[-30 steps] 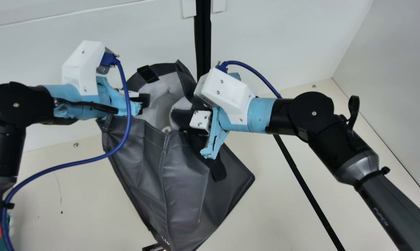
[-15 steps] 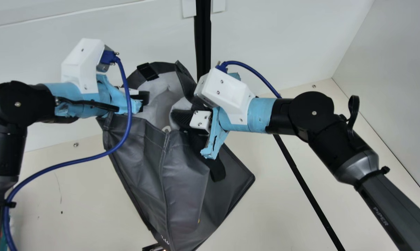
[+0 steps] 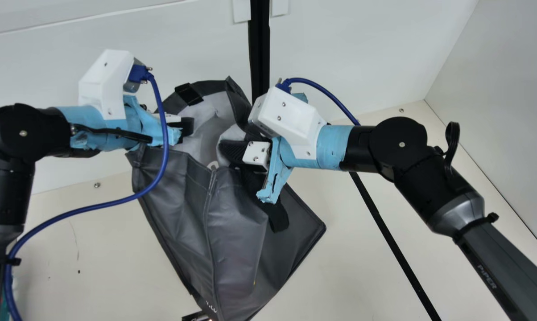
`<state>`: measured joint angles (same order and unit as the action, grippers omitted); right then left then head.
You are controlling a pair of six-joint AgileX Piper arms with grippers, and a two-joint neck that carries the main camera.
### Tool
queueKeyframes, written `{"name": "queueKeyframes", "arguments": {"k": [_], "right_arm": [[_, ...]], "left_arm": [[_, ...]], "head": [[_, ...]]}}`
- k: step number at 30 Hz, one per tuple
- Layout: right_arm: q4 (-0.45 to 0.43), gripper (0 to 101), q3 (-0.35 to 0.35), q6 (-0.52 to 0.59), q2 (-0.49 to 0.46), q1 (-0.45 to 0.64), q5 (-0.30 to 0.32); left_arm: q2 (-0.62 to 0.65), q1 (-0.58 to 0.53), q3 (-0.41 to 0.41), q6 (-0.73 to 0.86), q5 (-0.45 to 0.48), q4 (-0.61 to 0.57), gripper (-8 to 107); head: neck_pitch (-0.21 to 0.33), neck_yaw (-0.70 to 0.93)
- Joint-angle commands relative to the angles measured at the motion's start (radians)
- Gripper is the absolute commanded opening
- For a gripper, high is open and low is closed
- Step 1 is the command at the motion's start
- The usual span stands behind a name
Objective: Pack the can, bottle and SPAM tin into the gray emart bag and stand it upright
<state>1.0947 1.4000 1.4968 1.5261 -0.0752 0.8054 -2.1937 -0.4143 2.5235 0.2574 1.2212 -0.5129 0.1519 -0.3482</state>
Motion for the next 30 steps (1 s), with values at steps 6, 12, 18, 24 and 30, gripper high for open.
{"name": "queueKeyframes", "arguments": {"k": [6, 12, 18, 24, 30], "right_arm": [[0.000, 0, 0.000, 0.000, 0.000, 0.000, 0.000], [0.003, 0, 0.000, 0.000, 0.000, 0.000, 0.000], [0.008, 0, 0.000, 0.000, 0.000, 0.000, 0.000], [0.012, 0, 0.000, 0.000, 0.000, 0.000, 0.000], [0.012, 0, 0.000, 0.000, 0.000, 0.000, 0.000]], "left_arm": [[0.066, -0.005, -0.107, 0.020, -0.041, -0.004, 52], [0.151, 0.004, -0.228, 0.067, -0.096, -0.022, 72], [0.243, 0.025, -0.334, 0.124, -0.137, -0.050, 90], [0.324, 0.059, -0.406, 0.193, -0.162, -0.099, 90], [0.395, 0.097, -0.455, 0.262, -0.167, -0.152, 90]], "head": [[0.023, -0.001], [0.023, -0.001], [0.023, -0.001], [0.023, -0.001], [0.023, -0.001]]}}
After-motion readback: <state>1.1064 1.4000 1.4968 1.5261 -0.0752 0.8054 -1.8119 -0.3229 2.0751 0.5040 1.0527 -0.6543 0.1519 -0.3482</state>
